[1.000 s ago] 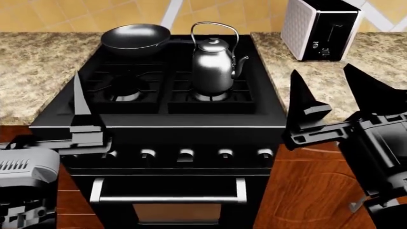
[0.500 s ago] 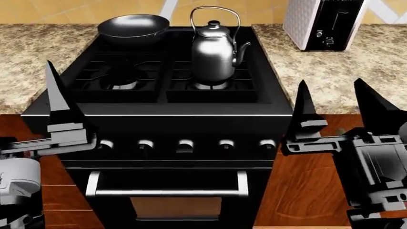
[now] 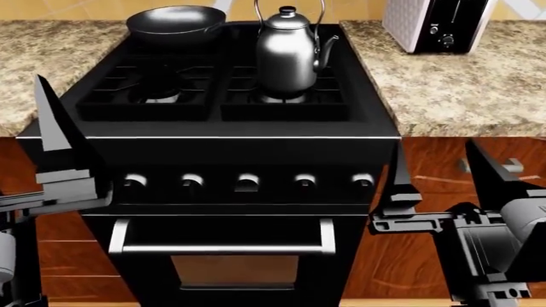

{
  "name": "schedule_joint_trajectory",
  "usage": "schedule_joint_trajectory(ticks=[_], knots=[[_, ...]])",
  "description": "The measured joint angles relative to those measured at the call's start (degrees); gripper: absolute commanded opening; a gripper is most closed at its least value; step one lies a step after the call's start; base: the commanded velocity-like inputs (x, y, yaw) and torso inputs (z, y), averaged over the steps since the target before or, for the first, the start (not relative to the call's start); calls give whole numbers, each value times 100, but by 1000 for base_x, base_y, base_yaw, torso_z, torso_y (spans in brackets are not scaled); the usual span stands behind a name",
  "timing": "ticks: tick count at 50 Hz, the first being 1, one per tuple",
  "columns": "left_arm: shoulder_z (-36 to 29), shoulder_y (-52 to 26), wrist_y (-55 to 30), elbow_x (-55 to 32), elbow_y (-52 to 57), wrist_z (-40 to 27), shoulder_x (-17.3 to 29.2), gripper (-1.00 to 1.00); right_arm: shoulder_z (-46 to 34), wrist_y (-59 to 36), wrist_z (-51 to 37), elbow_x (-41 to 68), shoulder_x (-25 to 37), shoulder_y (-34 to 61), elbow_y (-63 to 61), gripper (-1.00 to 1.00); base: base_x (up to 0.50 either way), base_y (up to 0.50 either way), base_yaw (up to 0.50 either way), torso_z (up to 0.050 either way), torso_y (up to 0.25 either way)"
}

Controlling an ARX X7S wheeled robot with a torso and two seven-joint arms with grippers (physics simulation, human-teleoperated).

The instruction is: Pick the kettle from the counter and place it on a stove burner. Then turn the burner on.

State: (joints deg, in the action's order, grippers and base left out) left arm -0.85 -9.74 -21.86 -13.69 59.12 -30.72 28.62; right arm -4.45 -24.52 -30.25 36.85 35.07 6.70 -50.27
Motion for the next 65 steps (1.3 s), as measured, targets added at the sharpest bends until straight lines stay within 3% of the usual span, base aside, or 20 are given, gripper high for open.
schedule_joint_trajectory(ticks=[65], knots=[[-525, -104, 331, -496, -3, -1085, 941, 100, 105, 291, 111, 445, -6, -208, 120, 100, 0, 0, 0, -49, 0]])
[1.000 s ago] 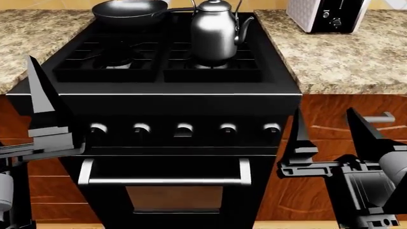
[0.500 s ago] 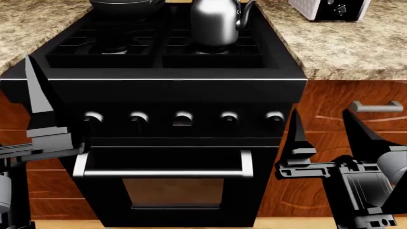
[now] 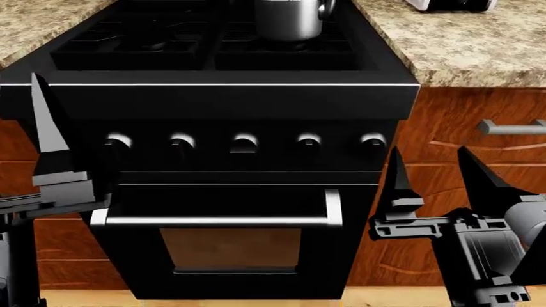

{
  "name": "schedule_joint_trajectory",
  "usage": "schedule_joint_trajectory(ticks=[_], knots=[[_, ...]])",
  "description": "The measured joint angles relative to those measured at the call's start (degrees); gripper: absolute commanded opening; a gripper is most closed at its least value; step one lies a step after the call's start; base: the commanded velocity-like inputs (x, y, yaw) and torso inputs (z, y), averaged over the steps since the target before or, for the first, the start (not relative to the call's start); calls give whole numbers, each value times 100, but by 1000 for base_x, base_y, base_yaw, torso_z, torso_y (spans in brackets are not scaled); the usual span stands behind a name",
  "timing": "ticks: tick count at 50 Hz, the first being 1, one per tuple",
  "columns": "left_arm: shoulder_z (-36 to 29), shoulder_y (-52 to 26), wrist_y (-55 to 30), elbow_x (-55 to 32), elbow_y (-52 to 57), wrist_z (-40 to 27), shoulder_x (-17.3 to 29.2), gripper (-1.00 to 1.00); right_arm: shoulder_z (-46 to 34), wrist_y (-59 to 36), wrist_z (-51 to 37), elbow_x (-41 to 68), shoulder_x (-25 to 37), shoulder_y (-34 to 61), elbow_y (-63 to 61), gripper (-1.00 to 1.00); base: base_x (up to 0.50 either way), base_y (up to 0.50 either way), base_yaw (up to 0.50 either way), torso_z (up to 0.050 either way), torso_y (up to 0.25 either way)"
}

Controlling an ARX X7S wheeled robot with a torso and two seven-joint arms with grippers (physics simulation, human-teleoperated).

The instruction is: Pick the kettle from the counter and place it on a stove burner. Then turn the burner on.

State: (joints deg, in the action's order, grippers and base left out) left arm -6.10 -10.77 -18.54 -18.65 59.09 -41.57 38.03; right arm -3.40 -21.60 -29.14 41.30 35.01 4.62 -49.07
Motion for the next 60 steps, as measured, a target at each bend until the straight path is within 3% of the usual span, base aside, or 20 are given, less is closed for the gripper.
schedule_joint_trajectory(ticks=[26, 60], knots=[[-172, 137, 271, 330, -116, -148, 160, 100, -680, -1108, -402, 124, -177, 1122, 645, 100, 0, 0, 0, 0, 0], [-206, 140, 365, 239, -175, -214, 257, 100, -1171, -1255, -342, -143, -486, 1576, 1540, 100, 0, 0, 0, 0, 0]])
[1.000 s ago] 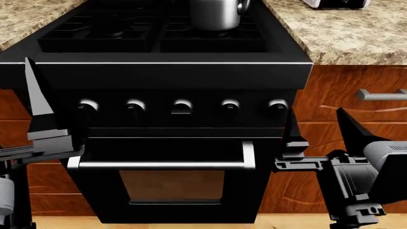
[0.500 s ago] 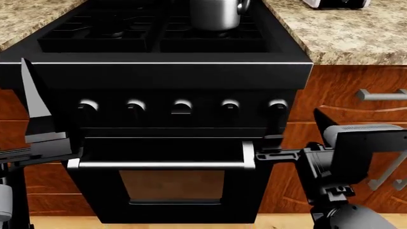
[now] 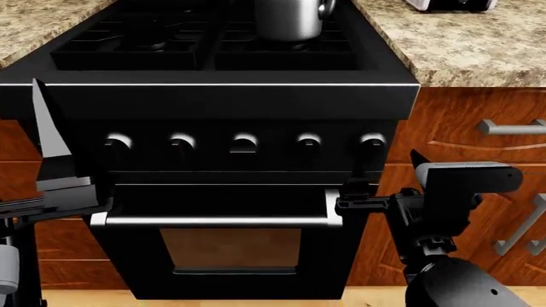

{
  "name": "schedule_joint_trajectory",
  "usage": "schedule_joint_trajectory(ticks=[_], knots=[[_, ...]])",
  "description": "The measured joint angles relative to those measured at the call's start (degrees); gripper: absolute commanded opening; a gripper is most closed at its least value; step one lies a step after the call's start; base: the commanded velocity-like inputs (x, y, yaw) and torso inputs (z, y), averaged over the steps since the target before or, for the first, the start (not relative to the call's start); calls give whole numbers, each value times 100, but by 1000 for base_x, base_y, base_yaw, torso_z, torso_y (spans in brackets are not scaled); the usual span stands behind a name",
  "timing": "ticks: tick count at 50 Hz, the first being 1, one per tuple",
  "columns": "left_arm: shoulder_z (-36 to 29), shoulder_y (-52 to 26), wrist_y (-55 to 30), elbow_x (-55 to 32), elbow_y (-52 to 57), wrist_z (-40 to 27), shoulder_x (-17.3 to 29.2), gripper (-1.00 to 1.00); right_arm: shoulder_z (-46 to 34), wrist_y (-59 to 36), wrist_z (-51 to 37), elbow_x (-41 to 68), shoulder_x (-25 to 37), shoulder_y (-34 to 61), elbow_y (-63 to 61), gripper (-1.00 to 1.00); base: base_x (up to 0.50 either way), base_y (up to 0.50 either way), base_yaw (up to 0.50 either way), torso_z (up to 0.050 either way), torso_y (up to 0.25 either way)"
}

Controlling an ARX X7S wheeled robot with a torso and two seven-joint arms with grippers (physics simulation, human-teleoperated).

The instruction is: Pick the kettle from the counter and place it on a stove burner. Then turn the burner on.

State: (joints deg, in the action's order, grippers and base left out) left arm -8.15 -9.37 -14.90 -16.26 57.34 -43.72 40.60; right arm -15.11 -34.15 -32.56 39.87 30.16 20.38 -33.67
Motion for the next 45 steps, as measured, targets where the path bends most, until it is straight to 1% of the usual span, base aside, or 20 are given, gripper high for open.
schedule_joint_trajectory(ticks=[25, 45], knots=[[-2, -6, 15, -77, 35, -63, 74, 100, -215, 14, 191, -132, -316, 511, 971, 100, 0, 0, 0, 0, 0], [-10, -4, 106, -146, -29, -84, 102, 100, -302, -60, 278, -217, -455, 961, 1626, 100, 0, 0, 0, 0, 0]])
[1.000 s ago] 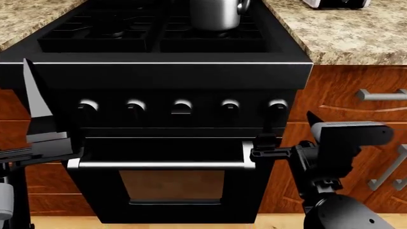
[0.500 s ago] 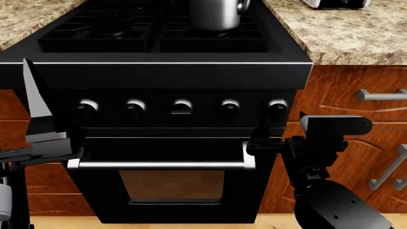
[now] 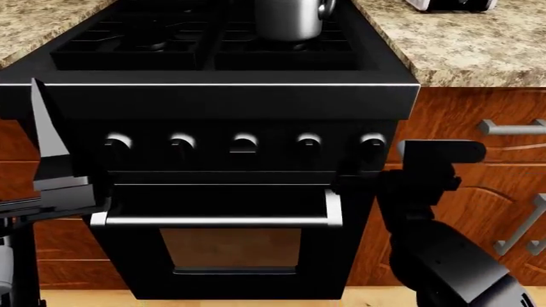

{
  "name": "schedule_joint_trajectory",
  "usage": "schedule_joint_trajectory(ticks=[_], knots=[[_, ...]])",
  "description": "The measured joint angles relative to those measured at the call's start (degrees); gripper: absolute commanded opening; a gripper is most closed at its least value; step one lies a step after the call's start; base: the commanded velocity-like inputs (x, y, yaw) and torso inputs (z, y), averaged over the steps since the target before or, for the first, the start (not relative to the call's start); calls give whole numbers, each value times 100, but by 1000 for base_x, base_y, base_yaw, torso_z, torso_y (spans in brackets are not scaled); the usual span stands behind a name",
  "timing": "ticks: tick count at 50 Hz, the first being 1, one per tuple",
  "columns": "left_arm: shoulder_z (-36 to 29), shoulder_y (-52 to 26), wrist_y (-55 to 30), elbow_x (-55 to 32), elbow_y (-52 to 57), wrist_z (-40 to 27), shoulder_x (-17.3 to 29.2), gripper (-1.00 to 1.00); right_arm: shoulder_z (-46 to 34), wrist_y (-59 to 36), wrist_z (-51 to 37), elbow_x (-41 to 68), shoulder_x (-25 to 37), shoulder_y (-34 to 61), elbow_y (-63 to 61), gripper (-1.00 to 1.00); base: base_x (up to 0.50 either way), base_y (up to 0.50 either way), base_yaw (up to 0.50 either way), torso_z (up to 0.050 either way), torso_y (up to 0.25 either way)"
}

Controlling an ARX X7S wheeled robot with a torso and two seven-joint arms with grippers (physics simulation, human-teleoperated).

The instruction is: Pick the kettle from the counter and place it on a stove burner. Then turn the burner on.

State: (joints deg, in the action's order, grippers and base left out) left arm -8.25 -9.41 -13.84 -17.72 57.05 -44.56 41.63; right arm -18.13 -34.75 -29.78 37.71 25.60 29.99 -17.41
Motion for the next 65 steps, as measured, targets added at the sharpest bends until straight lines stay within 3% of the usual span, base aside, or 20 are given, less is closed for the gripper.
schedule_joint_trajectory(ticks=[65], knots=[[-66, -38, 91, -90, -82, -76, 87, 100, -254, 146, 442, -246, -406, 914, 1983, 100, 0, 0, 0, 0, 0]])
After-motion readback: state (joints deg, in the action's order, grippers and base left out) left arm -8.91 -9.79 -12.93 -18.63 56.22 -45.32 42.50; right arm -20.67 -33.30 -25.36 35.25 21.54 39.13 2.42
